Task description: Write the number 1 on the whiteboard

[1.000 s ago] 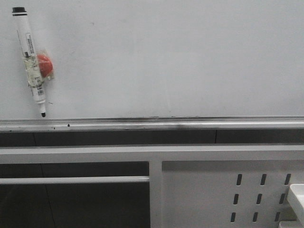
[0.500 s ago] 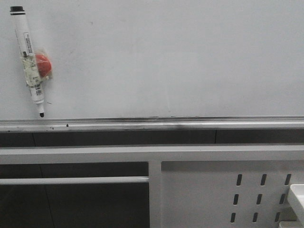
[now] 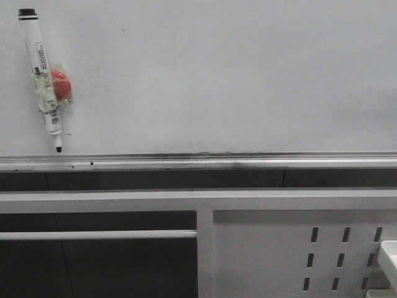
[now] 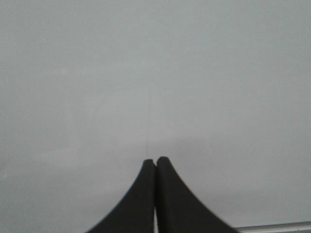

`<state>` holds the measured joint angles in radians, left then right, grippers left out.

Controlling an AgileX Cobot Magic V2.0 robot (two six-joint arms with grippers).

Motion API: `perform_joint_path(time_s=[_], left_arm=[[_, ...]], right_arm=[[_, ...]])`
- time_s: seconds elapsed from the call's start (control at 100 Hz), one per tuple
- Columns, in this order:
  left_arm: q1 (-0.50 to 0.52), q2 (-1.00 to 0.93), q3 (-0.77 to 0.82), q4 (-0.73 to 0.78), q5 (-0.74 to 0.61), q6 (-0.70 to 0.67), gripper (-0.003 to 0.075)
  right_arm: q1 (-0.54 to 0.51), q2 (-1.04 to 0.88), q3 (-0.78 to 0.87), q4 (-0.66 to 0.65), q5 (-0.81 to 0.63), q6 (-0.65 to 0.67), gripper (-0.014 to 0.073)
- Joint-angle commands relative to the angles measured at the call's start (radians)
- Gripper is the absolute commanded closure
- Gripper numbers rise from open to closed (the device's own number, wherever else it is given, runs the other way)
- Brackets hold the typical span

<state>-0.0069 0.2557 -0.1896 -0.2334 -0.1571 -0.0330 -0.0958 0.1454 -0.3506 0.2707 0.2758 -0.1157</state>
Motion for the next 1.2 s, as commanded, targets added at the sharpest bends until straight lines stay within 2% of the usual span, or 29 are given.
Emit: perform_joint_path(time_s=[0.0, 0.27, 0.42, 0.52, 0.69, 0.74, 0.89, 0.99, 1.08, 1.19], left_arm=[[-0.005, 0.019, -0.034, -0.008, -0.13, -0.002, 0.074], [-0.005, 0.021, -0.034, 0.007, -0.169, -0.002, 0.0739], [-0.02, 0.021, -0.034, 0.211, -0.169, -0.004, 0.0715], [-0.042, 0.021, -0.034, 0.263, -0.169, -0.007, 0.0617], [-0.059, 0.021, -0.034, 0.263, -0.169, -0.007, 0.0325], [-0.059, 0.021, -0.034, 0.261, -0.182, -0.007, 0.0283], [-0.059, 0.023, -0.034, 0.256, -0.274, -0.014, 0.0282], [-0.059, 0.048, -0.036, 0.255, -0.167, -0.086, 0.0283], [-0.063, 0.106, -0.038, 0.284, -0.061, -0.09, 0.0282], [-0.1, 0.192, -0.038, 0.29, -0.101, -0.109, 0.0281]], right_arm=[[-0.006, 0.022, -0.034, 0.007, -0.108, -0.002, 0.0663], [-0.006, 0.024, -0.095, 0.007, 0.183, -0.002, 0.0663], [-0.006, 0.054, -0.135, 0.025, 0.311, -0.002, 0.0663], [-0.004, 0.072, -0.145, 0.041, 0.351, -0.002, 0.0663], [-0.002, 0.074, -0.139, 0.041, 0.325, -0.002, 0.0663], [-0.002, 0.074, -0.139, 0.047, 0.317, -0.002, 0.0663], [-0.002, 0.076, -0.139, 0.133, 0.329, 0.057, 0.0663], [-0.002, 0.085, -0.139, 0.145, 0.358, 0.008, 0.0663], [-0.002, 0.094, -0.139, 0.195, 0.365, -0.066, 0.0663], [-0.002, 0.094, -0.139, 0.257, 0.367, -0.109, 0.0663]])
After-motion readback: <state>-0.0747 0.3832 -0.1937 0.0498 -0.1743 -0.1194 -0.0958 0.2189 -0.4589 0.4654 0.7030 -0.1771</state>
